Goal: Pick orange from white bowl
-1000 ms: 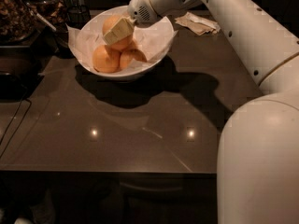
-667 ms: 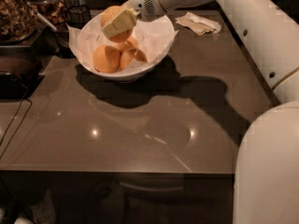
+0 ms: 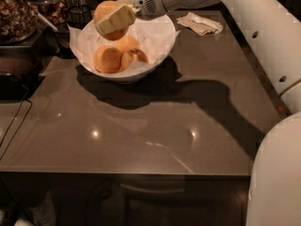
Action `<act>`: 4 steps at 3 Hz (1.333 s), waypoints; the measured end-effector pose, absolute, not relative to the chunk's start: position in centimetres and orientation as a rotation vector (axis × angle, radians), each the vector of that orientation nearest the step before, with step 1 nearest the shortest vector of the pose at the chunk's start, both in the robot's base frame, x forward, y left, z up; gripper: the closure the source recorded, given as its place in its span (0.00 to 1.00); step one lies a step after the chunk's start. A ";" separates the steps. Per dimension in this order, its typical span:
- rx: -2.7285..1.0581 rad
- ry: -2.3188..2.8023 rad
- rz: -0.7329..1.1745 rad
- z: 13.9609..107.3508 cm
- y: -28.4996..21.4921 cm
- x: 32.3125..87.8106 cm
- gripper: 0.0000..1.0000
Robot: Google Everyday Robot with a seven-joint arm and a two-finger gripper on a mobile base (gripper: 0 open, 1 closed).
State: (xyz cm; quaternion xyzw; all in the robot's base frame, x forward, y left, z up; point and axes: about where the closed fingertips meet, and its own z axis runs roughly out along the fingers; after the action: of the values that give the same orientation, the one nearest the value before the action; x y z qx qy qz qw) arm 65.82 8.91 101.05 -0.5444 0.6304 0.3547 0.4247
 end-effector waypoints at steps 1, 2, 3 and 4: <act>-1.362 1.577 0.887 101.1 8.9 65.8 1.00; -1.318 1.558 0.919 102.0 9.1 63.6 1.00; -1.247 1.548 0.935 103.0 9.0 60.3 1.00; -1.175 1.559 0.935 103.1 8.2 57.4 1.00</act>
Offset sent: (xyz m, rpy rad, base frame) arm -0.0691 0.0005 0.0309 0.1466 0.0222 -0.0391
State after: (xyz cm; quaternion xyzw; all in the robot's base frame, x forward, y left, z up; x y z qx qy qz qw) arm 57.37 8.23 103.06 -0.4793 0.6359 0.3813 0.4696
